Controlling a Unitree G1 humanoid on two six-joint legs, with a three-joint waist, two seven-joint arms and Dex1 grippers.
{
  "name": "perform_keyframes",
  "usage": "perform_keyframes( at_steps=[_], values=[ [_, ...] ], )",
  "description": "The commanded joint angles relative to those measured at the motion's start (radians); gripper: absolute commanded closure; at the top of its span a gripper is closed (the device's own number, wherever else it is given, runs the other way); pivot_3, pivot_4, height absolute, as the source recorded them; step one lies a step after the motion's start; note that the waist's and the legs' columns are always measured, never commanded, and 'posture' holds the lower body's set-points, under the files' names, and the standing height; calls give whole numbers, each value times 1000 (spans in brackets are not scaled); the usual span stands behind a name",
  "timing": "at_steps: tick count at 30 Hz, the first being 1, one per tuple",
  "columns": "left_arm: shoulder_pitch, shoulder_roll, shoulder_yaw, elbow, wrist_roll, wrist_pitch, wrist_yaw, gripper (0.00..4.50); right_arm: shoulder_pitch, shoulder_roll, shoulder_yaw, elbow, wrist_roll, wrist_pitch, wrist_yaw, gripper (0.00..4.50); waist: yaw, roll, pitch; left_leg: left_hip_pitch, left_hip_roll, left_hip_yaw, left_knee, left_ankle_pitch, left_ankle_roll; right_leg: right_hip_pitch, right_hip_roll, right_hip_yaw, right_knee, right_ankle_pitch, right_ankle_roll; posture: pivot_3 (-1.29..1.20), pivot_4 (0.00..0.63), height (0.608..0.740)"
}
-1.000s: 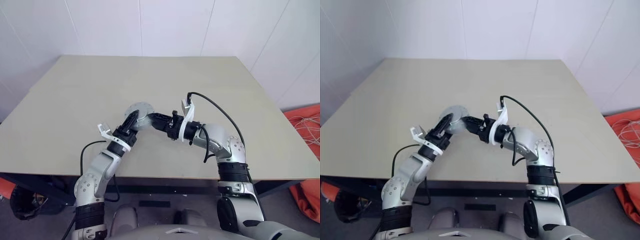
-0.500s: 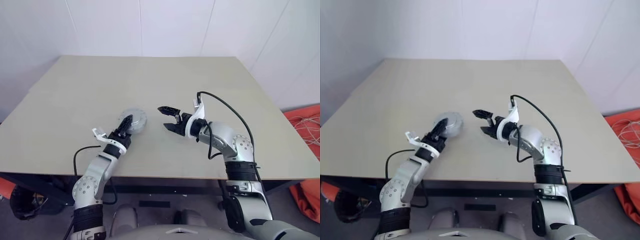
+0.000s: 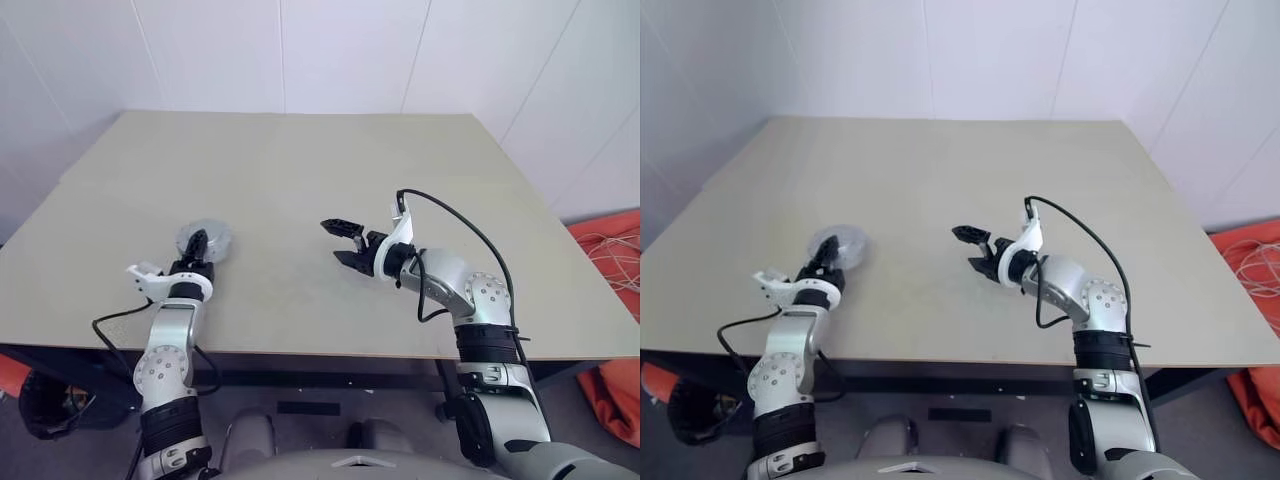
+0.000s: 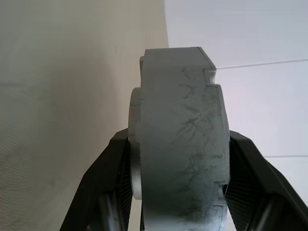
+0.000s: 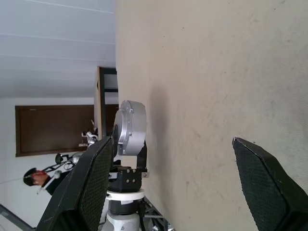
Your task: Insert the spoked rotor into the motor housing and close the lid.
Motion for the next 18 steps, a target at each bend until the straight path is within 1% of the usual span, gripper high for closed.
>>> perform_keyframes(
  at_steps=[1, 7, 18],
  values=[
    [-63, -26, 37, -33, 11, -73, 31, 2369, -15, 1, -8, -5, 3, 7, 15, 0, 0, -1, 0, 0, 0, 0, 0, 0, 0, 0, 0, 0, 0, 0, 0, 0, 0, 740],
    [-85, -40, 63, -8, 16, -110, 99, 2369, -19, 0, -11, -1, 4, 11, 15, 0, 1, -4, -1, 0, 0, 0, 1, 0, 0, 0, 0, 0, 0, 0, 0, 0, 0, 740],
    [-65, -62, 52, 23, 59, -124, 231, 2369, -21, 2, -13, -4, 3, 13, 7, 0, 0, -7, -3, 1, 0, 0, 1, 0, 0, 2, 0, 0, 0, 0, 0, 0, 0, 740]
  ],
)
